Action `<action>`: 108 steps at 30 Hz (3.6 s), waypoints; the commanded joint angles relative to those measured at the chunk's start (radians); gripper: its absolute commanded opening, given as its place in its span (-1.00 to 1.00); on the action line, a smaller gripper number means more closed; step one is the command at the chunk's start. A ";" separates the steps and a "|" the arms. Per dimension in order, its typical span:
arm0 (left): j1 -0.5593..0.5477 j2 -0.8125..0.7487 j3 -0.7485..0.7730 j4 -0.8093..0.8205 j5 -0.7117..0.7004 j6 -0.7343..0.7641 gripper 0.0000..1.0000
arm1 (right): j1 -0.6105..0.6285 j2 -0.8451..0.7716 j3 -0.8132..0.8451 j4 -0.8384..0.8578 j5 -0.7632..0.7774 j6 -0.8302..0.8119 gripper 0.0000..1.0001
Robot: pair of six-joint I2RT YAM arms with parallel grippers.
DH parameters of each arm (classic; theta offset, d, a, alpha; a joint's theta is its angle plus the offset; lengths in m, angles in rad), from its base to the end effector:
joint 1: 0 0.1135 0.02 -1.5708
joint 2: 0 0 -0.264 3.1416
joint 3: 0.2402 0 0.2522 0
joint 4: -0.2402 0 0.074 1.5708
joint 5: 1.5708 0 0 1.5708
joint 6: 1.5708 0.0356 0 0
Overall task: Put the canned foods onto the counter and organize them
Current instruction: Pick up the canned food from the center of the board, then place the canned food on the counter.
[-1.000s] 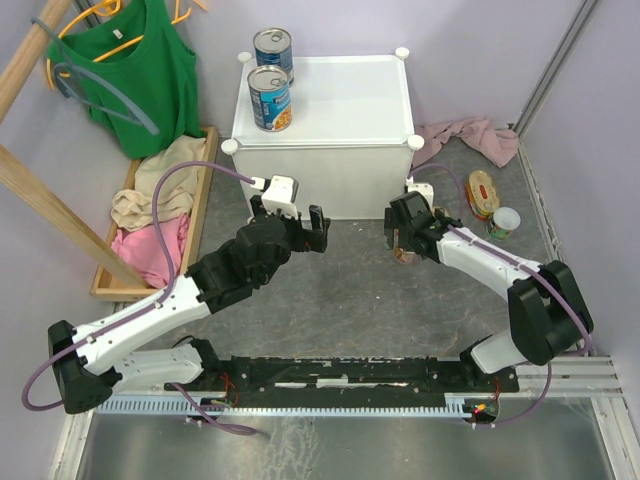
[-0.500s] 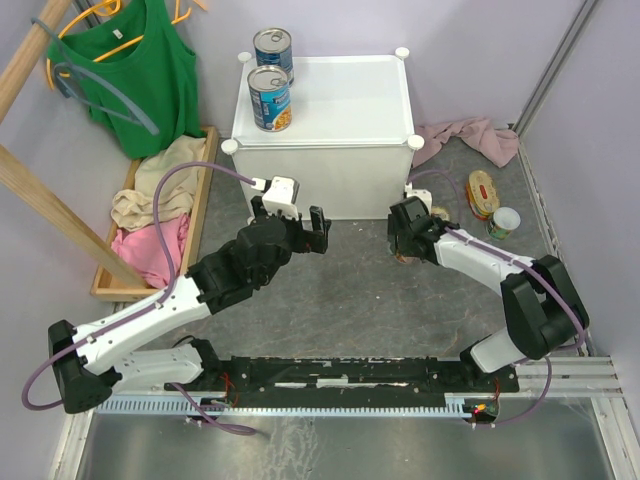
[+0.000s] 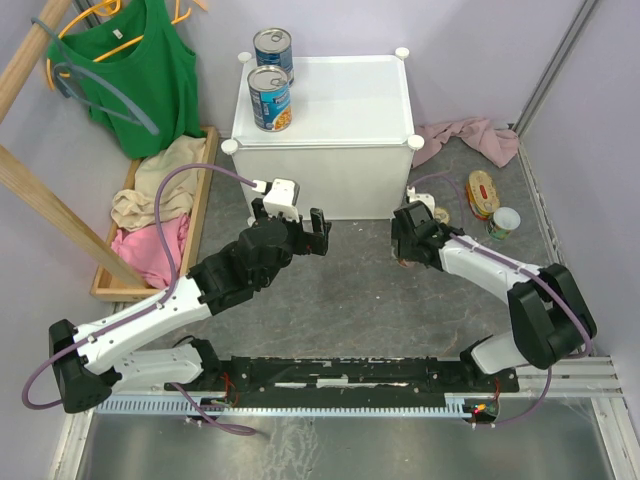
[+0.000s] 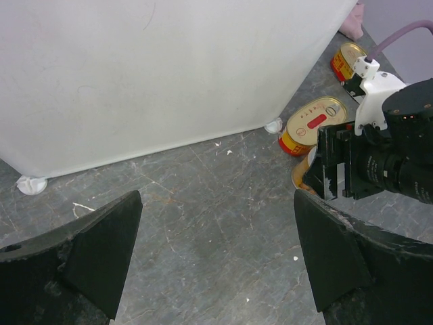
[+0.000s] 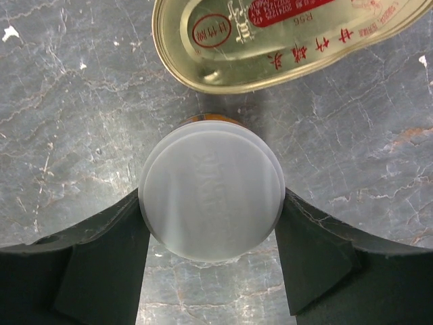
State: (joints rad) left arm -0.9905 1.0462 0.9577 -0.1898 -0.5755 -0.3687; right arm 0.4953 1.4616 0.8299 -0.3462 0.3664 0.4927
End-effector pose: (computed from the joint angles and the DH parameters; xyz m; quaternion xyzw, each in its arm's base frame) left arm 0.1461 -0.1875 0.3516 0.0715 0.7811 -0.1867 0.5915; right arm 0.2562 0.1239 0.1908 0.0520 0.9404 -0.0172 0.3355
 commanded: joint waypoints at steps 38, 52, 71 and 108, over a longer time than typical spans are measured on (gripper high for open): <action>-0.010 -0.119 -0.100 0.080 0.048 -0.028 0.99 | 0.273 -0.335 0.296 -0.312 -0.039 -0.062 -0.43; -0.011 -0.119 -0.128 0.123 0.119 -0.014 0.99 | 0.324 -0.308 0.488 -0.401 -0.041 -0.090 -0.43; -0.013 -0.127 -0.130 0.130 0.131 -0.027 0.99 | 0.325 -0.149 0.806 -0.393 -0.008 -0.158 -0.44; -0.020 -0.167 -0.123 0.088 0.114 -0.044 0.99 | 0.153 0.400 1.558 -0.540 -0.009 -0.333 -0.43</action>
State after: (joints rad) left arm -1.0023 0.8955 0.8272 -0.1257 -0.4431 -0.3779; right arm 0.6582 1.8587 2.3066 -0.9291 0.3729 0.1741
